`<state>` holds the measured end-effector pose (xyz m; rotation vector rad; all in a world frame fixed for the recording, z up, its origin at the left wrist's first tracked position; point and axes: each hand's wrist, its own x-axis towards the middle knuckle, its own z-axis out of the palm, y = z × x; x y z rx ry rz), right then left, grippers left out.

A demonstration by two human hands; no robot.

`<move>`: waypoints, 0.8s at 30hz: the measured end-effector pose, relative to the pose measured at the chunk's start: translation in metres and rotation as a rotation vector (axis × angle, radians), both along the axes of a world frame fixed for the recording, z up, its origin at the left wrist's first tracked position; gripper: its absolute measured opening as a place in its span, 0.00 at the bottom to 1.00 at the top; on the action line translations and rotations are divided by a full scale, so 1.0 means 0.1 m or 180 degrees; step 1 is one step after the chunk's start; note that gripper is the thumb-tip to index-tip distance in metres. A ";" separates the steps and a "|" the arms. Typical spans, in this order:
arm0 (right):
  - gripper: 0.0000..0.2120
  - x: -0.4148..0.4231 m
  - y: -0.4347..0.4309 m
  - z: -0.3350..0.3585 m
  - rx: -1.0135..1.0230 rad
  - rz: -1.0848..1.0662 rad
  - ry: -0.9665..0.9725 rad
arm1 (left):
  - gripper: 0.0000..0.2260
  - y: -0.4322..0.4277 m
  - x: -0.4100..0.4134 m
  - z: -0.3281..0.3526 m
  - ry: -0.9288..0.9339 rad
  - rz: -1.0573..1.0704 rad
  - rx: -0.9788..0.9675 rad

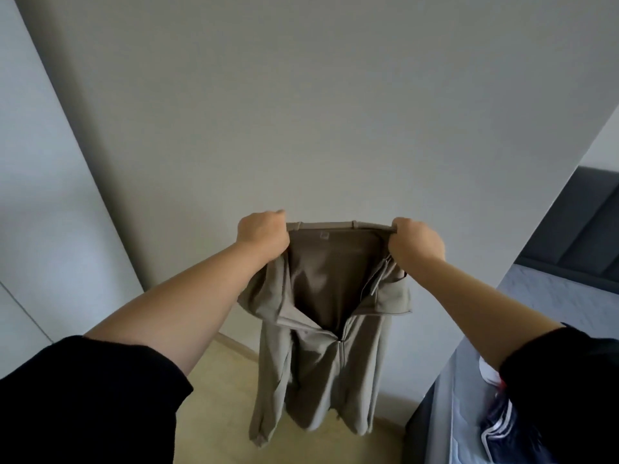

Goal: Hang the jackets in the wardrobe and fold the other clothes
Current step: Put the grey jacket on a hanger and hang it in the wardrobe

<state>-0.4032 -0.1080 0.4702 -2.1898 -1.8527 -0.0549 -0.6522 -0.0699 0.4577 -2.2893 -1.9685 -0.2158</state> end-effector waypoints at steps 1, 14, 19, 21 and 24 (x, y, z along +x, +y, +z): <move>0.06 -0.02 0.01 0.02 -0.0205 -0.0025 -0.0145 | 0.08 -0.02 0.01 0.03 0.0066 0.0028 -0.0368; 0.11 0.19 0.14 -0.15 -0.0772 -0.0588 0.0700 | 0.12 0.02 0.15 -0.18 -0.1814 0.0951 -0.1462; 0.16 0.39 0.25 -0.16 -0.0800 -0.0776 0.2571 | 0.13 0.11 0.39 -0.28 -0.2690 0.1186 -0.1354; 0.17 0.45 0.30 -0.20 -0.0844 -0.0667 0.2981 | 0.15 0.21 0.51 -0.30 -0.3083 0.1391 -0.1338; 0.13 0.58 0.43 -0.30 -0.0786 -0.0501 0.3137 | 0.22 0.36 0.62 -0.38 -0.3630 0.1655 -0.1400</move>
